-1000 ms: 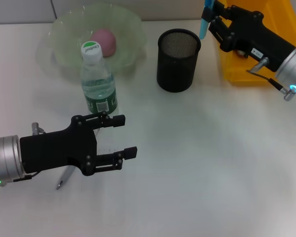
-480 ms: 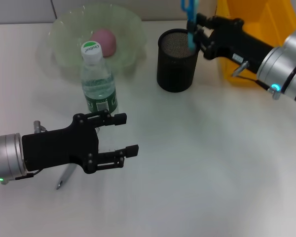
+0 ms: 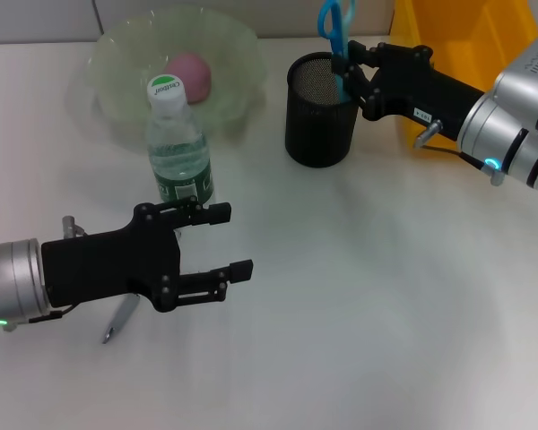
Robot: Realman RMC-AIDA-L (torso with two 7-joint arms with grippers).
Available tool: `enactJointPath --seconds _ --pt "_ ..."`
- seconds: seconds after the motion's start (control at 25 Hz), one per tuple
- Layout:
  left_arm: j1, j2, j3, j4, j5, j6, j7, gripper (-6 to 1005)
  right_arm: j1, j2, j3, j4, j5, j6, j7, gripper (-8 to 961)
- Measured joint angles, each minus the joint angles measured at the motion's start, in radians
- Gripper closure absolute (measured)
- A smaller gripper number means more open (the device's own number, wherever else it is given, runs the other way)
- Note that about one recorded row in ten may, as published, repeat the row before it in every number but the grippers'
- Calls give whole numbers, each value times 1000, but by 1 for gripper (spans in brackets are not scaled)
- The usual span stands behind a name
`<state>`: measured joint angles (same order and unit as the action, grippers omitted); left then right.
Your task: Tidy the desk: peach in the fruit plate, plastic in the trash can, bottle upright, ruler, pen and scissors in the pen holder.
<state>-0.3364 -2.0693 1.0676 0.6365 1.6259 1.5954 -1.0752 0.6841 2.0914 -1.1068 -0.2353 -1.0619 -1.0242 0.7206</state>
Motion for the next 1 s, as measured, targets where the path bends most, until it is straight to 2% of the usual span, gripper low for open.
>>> enactJointPath --seconds 0.6,0.8,1.0 --pt "-6 0 1 0 0 1 0 248 0 1 -1 13 4 28 -1 676" --pt "-6 0 0 0 0 3 0 249 -7 1 6 11 6 13 -1 462" --pt "-5 0 -1 0 -1 4 0 249 -44 1 15 11 15 -117 -22 458"
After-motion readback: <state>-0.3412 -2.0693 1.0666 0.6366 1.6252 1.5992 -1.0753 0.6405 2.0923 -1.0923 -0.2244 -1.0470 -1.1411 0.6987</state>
